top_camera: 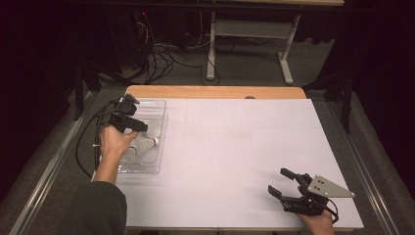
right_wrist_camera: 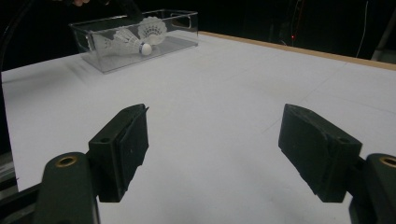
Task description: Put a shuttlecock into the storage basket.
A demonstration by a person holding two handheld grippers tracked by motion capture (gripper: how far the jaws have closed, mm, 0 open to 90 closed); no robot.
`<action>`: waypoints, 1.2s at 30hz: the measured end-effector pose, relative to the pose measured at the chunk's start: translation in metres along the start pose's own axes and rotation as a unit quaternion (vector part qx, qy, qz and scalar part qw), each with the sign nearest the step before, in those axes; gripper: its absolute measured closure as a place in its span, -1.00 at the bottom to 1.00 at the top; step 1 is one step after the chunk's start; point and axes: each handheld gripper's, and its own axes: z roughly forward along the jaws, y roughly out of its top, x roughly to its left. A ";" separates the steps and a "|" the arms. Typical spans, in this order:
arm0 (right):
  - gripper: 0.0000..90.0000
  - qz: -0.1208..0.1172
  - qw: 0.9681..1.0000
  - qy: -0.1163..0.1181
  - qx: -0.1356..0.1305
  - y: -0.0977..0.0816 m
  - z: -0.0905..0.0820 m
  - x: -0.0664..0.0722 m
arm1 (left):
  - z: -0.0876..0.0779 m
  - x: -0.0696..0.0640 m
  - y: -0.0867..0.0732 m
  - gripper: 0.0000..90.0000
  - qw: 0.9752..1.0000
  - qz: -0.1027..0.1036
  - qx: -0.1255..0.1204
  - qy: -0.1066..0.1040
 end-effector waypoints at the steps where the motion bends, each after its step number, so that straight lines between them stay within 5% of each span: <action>1: -0.45 0.000 1.000 0.000 0.001 0.000 0.000 0.000 | 0.000 -0.001 0.000 -0.26 1.000 0.002 -0.002 0.002; 21: -0.45 -0.002 1.000 0.002 0.001 0.000 0.001 0.000 | -0.008 -0.007 -0.007 -0.28 0.999 0.001 -0.037 -0.035; 36: -0.45 -0.002 1.000 0.003 -0.001 0.001 0.000 0.000 | -0.017 -0.002 -0.023 -0.18 0.992 -0.020 -0.104 -0.067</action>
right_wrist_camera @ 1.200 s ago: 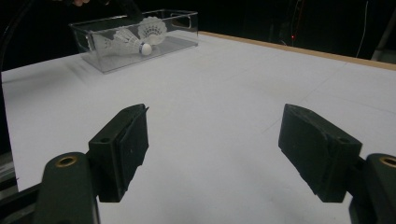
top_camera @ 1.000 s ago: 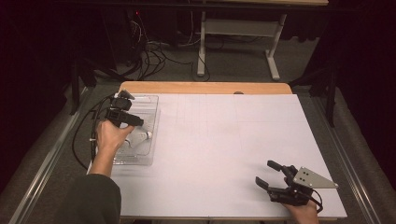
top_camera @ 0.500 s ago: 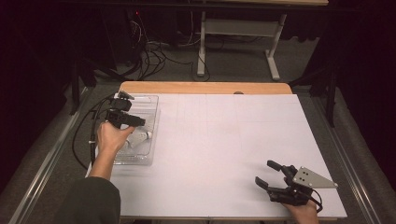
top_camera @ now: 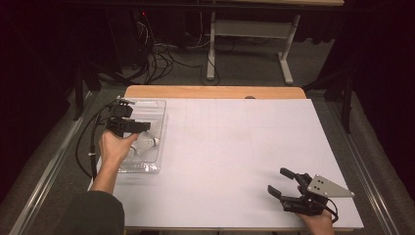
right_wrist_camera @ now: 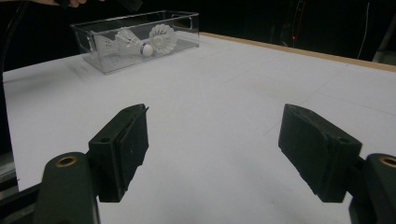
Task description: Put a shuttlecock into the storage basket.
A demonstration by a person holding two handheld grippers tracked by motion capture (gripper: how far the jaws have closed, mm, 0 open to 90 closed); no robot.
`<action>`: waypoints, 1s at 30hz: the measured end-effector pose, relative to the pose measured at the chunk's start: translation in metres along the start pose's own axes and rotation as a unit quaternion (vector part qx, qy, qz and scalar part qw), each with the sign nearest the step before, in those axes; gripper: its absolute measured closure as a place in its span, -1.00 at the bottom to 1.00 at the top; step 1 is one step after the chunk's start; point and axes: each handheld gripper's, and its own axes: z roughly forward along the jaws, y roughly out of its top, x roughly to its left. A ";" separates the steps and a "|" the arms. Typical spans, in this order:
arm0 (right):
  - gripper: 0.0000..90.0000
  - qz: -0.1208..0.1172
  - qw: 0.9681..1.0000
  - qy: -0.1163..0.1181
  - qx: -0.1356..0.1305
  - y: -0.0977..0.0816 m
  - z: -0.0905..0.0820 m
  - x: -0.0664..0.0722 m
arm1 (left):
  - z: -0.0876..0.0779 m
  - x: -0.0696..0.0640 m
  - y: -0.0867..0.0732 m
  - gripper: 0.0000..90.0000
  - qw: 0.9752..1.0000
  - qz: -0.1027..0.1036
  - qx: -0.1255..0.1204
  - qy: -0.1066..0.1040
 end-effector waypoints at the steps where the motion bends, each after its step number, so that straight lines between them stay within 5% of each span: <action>1: -0.45 0.000 1.000 0.000 0.000 0.000 0.000 0.000 | 0.000 0.000 -0.002 -0.18 1.000 -0.001 -0.006 -0.001; 21: -0.45 0.000 1.000 0.001 0.001 0.000 0.001 0.001 | -0.001 0.007 -0.032 -0.17 0.995 -0.013 -0.103 0.001; 30: -0.45 -0.001 1.000 0.001 0.000 0.000 0.001 0.001 | -0.006 0.001 -0.037 -0.18 0.989 0.000 -0.150 0.011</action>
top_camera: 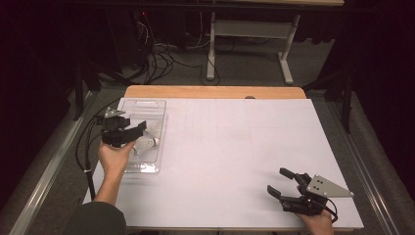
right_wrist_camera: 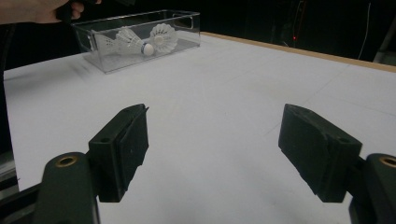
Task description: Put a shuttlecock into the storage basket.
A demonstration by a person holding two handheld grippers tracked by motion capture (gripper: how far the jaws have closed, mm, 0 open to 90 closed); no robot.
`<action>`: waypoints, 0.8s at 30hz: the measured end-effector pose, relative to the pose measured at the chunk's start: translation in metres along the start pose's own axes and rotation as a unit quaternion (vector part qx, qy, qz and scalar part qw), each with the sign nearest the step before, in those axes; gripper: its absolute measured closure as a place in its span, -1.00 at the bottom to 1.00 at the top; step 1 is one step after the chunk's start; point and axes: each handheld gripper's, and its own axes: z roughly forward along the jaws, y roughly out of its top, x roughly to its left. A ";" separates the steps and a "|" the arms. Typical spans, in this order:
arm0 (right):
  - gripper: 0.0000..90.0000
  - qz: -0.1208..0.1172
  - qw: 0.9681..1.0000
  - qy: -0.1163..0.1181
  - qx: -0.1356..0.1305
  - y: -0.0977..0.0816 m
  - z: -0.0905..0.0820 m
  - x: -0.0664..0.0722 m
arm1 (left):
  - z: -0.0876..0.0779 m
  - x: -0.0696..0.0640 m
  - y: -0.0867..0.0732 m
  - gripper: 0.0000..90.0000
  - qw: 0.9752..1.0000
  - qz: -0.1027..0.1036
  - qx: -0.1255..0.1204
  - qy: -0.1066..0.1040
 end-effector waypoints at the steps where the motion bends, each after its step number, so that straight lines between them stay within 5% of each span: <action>1: -0.45 0.000 1.000 0.000 0.000 0.000 0.000 0.000 | 0.000 -0.001 0.000 -0.19 1.000 0.003 -0.002 0.000; 24: -0.46 0.000 1.000 -0.001 -0.001 0.000 0.000 0.000 | -0.017 -0.003 -0.025 -0.21 0.997 0.020 -0.075 0.014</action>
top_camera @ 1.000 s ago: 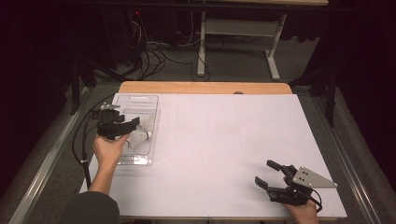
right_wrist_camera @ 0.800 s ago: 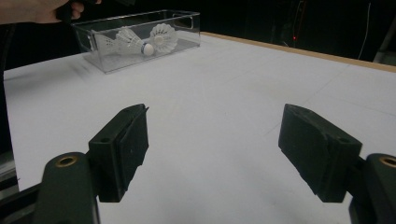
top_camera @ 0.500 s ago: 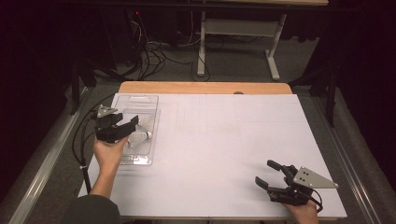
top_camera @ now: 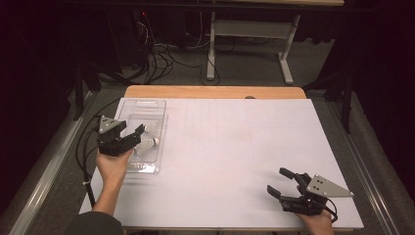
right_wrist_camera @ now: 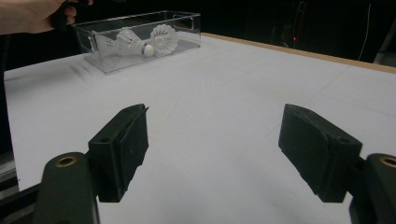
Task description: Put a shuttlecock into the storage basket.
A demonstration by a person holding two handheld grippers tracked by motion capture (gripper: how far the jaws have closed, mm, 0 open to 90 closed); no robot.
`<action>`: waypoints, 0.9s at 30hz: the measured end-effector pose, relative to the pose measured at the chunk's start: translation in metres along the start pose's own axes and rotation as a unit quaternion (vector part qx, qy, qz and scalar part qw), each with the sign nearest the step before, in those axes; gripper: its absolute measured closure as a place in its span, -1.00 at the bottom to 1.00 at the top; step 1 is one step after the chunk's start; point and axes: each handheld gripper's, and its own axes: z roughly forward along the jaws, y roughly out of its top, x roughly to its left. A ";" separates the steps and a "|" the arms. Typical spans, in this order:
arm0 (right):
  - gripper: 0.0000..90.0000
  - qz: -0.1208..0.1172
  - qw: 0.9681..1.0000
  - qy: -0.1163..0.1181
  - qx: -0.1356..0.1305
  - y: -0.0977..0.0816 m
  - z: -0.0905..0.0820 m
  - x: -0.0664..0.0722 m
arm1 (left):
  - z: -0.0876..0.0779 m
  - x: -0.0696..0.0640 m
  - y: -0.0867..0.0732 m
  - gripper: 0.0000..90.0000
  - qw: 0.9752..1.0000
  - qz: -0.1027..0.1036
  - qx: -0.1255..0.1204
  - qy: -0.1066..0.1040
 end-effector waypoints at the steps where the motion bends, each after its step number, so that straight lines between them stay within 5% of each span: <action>1: -0.46 0.000 1.000 0.000 0.000 0.000 0.000 0.000 | -0.001 0.000 0.000 -0.21 1.000 0.000 -0.002 0.000; 27: -0.46 0.000 1.000 0.002 0.000 0.000 0.000 0.000 | -0.030 0.000 -0.018 -0.24 0.999 0.002 -0.046 -0.003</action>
